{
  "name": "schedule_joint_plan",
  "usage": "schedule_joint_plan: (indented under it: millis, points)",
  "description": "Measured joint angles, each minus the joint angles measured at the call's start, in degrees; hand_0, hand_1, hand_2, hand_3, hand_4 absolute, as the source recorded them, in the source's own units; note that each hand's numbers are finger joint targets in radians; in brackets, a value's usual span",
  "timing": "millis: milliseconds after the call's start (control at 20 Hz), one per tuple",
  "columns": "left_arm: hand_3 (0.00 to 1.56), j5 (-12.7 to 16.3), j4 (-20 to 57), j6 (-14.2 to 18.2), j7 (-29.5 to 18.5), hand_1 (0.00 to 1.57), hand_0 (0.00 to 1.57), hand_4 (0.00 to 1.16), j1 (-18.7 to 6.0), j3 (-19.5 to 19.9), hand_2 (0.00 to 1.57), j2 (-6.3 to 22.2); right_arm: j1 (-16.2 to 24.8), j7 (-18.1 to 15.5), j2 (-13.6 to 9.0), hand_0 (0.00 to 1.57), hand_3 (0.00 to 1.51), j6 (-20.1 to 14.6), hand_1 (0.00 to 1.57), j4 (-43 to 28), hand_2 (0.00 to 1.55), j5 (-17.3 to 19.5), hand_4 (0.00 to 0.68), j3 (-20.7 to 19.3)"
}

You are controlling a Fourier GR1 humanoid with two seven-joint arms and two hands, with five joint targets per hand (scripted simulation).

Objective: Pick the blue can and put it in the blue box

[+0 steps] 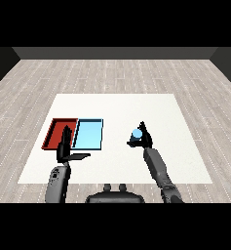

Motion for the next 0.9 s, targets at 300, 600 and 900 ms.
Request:
schedule_joint_plan:
  millis: [300,600,900]
  points:
    - [0.00,0.4,0.2,-1.1,-1.5,0.00,0.00,0.00,1.8,0.3,0.00,0.4,-2.6,-1.2,0.3,0.00,0.00,-1.8,0.00,3.5,0.50,-1.1,0.000,0.1]
    - [0.00,1.6,0.9,-2.2,-2.1,0.00,0.00,0.00,1.3,1.0,0.00,0.8,-5.3,0.1,0.5,1.47,1.45,-8.8,1.47,6.6,1.46,-0.2,0.543,0.4]
    - [0.00,-0.2,-2.6,-0.6,-0.8,0.00,0.00,0.00,3.2,-1.1,0.00,-0.7,-5.9,-0.9,0.4,1.43,1.37,-11.0,1.43,8.8,1.44,0.5,0.504,1.0]
